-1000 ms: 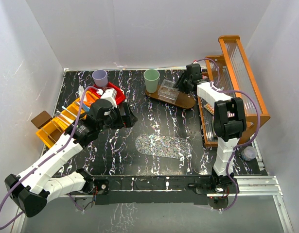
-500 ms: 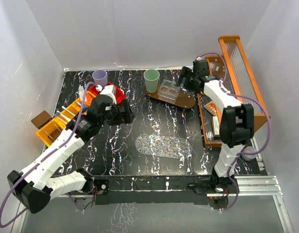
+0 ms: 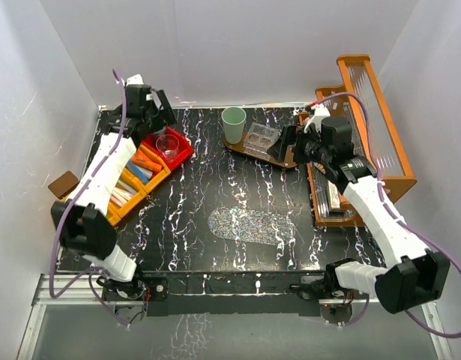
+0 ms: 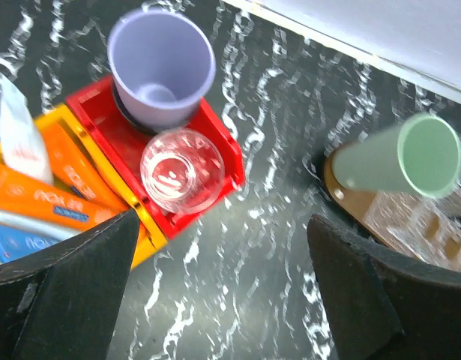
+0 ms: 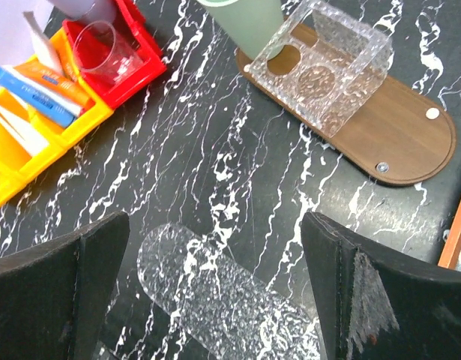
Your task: Prepare toiletry sets of a toothbrush and toothpaste on the tray
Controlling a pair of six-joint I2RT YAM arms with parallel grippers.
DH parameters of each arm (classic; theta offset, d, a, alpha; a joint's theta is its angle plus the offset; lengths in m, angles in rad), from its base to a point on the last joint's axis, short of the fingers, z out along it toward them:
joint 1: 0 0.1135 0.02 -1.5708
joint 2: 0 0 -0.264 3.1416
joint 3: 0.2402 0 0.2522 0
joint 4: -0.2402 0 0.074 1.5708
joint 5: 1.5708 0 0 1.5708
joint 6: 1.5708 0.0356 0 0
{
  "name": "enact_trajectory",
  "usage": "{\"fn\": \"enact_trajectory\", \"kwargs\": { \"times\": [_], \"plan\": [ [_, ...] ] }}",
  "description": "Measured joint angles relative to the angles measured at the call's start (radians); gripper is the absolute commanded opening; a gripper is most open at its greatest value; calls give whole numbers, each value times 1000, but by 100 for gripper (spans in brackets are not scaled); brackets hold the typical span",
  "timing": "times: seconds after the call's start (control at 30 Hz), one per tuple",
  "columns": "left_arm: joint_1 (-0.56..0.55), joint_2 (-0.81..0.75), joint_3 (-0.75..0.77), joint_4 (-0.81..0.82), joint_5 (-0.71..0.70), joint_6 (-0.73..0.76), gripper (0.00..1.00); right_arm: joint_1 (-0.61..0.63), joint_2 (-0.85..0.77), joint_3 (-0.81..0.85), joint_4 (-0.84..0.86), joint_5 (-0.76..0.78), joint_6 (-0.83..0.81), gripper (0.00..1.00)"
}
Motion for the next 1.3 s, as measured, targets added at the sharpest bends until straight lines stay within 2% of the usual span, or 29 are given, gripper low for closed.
{"fn": "enact_trajectory", "kwargs": {
  "times": [0.17, 0.3, 0.57, 0.73, 1.07, 1.2, 1.3],
  "plan": [
    [27, 199, 183, -8, -137, 40, 80, -1, -89, -78, 14, -45, -4, 98],
    [45, 321, 285, -13, -234, 74, 62, 0, -118, -95, 25, -61, -6, 98],
    [87, 475, 395, -39, -303, 122, 38, 0, -159, -127, 34, -63, -11, 98],
    [101, 520, 408, -58, -297, 124, 32, 0, -161, -143, 38, -63, -12, 98],
    [111, 566, 461, -97, -274, 109, 6, -1, -162, -143, 39, -63, -11, 98],
    [113, 566, 486, -120, -268, 108, 0, -1, -162, -143, 39, -63, -9, 98],
    [114, 566, 526, -144, -268, 110, 0, -1, -162, -143, 39, -63, -7, 98]
  ]
}}
